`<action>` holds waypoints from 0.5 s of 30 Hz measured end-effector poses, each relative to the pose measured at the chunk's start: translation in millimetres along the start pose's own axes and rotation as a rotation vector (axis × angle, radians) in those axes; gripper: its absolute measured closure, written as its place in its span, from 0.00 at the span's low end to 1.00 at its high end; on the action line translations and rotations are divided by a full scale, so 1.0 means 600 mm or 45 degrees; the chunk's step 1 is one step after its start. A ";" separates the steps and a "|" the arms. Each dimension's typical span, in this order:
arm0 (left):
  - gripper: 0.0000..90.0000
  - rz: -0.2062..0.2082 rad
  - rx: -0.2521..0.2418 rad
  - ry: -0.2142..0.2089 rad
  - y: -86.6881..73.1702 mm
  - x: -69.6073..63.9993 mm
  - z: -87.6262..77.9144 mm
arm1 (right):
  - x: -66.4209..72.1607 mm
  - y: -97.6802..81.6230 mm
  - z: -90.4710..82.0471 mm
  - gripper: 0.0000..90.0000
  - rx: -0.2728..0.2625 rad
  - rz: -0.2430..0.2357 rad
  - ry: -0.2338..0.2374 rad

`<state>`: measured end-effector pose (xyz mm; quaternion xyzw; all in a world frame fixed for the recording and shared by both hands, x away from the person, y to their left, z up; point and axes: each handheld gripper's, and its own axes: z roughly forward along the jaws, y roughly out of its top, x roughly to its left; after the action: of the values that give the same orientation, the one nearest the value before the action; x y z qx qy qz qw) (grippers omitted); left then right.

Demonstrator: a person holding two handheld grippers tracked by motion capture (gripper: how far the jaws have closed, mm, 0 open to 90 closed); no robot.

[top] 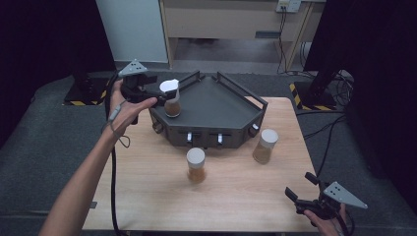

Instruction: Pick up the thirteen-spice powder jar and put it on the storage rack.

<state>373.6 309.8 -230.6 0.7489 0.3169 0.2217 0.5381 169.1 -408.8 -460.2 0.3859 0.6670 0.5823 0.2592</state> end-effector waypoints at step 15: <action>0.05 0.029 -0.109 -0.091 -0.053 -0.030 -0.072 | 0.001 0.001 0.001 0.01 0.002 -0.004 0.000</action>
<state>324.5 332.9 -246.9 0.7362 0.2792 0.2144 0.5780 169.2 -408.1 -459.9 0.3850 0.6681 0.5814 0.2597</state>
